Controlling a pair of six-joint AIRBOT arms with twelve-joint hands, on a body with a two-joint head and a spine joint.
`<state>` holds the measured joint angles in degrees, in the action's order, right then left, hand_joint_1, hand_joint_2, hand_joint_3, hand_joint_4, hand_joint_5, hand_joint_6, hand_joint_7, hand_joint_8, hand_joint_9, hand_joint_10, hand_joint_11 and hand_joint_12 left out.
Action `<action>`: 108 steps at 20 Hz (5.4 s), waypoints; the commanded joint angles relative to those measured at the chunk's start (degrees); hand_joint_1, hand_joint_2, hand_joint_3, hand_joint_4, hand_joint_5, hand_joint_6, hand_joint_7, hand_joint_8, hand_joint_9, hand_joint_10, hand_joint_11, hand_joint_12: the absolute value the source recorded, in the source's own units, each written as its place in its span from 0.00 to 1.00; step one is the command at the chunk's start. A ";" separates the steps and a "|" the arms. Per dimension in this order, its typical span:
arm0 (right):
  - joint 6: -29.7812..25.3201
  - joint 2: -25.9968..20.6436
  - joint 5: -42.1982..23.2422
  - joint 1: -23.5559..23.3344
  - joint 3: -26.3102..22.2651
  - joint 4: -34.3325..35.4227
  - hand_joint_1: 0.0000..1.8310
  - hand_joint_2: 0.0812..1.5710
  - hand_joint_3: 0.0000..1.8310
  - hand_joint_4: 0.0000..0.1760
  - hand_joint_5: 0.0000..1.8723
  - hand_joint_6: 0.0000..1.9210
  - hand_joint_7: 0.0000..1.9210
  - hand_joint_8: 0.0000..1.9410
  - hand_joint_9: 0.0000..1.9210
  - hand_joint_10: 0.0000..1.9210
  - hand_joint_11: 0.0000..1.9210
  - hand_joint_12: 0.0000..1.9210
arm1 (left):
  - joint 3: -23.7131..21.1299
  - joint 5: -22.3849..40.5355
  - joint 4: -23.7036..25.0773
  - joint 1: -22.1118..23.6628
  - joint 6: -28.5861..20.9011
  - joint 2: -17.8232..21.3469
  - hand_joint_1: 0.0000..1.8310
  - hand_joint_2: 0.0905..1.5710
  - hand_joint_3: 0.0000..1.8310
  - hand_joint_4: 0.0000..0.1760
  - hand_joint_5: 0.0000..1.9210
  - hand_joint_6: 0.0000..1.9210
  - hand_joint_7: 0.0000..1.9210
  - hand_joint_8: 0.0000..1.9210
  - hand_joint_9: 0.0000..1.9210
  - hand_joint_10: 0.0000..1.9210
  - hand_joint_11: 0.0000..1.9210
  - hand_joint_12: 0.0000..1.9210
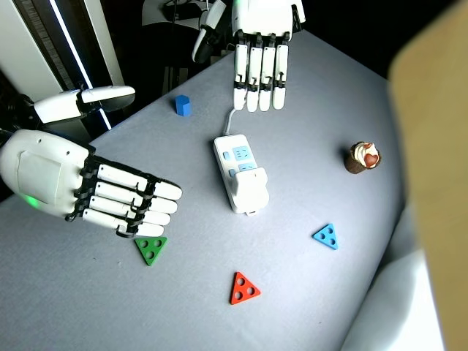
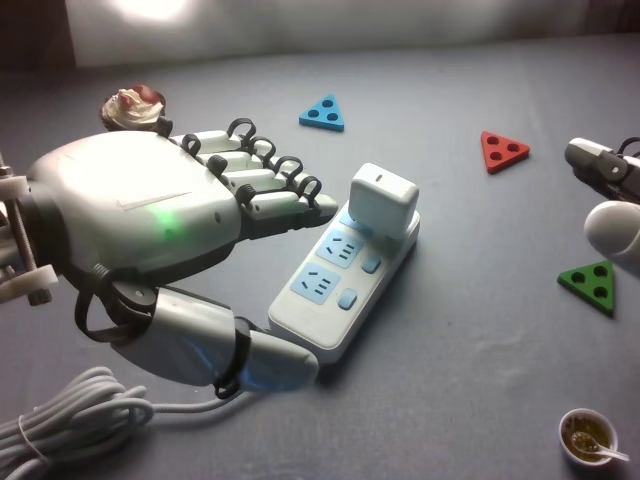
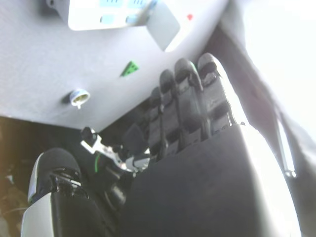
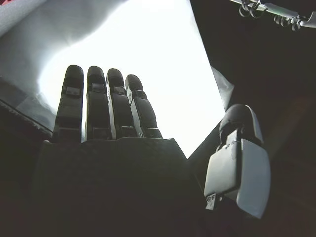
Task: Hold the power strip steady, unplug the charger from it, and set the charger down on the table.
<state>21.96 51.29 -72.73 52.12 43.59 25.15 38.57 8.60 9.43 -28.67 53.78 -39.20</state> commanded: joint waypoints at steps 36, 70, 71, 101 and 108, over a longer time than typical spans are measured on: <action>10.80 15.40 10.72 -16.55 10.41 14.81 0.56 0.65 0.01 0.00 0.08 0.00 0.08 0.00 0.08 0.00 0.04 0.08 | 15.41 -1.87 -2.45 -5.22 0.90 -21.98 0.00 0.63 0.00 0.00 0.05 0.00 0.06 0.00 0.06 0.00 0.04 0.05; 14.92 25.08 16.93 -25.41 19.36 22.79 0.53 0.68 0.00 0.00 0.15 0.00 0.15 0.00 0.14 0.00 0.05 0.26 | 16.14 -0.09 -4.00 -7.69 0.21 -22.94 0.00 0.65 0.00 0.00 0.04 0.00 0.05 0.00 0.05 0.00 0.02 0.04; 14.92 25.34 17.01 -25.45 19.82 22.79 0.53 0.68 0.00 0.00 0.15 0.00 0.15 0.00 0.14 0.00 0.05 0.26 | 16.13 -0.03 -4.00 -7.69 0.20 -22.91 0.00 0.65 0.00 0.00 0.04 0.00 0.05 0.00 0.05 0.00 0.02 0.04; 14.91 28.96 14.98 -26.80 24.97 18.44 0.68 0.67 0.00 0.00 0.56 0.41 0.57 0.47 0.61 0.01 0.28 0.63 | 16.06 -0.09 -4.01 -7.72 -1.19 -21.92 0.00 0.66 0.00 0.00 0.04 0.00 0.04 0.00 0.04 0.00 0.02 0.03; 14.90 28.96 11.00 -26.82 25.14 18.35 0.67 0.66 0.00 0.22 0.57 0.42 0.57 0.42 0.61 0.01 0.29 0.58 | 16.28 -0.03 -4.02 -7.75 -1.95 -21.98 0.01 0.65 0.00 0.00 0.04 0.00 0.04 0.00 0.04 0.00 0.02 0.03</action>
<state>38.94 80.79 -54.06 26.22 68.84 48.14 54.52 5.17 5.54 -36.60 52.18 -61.19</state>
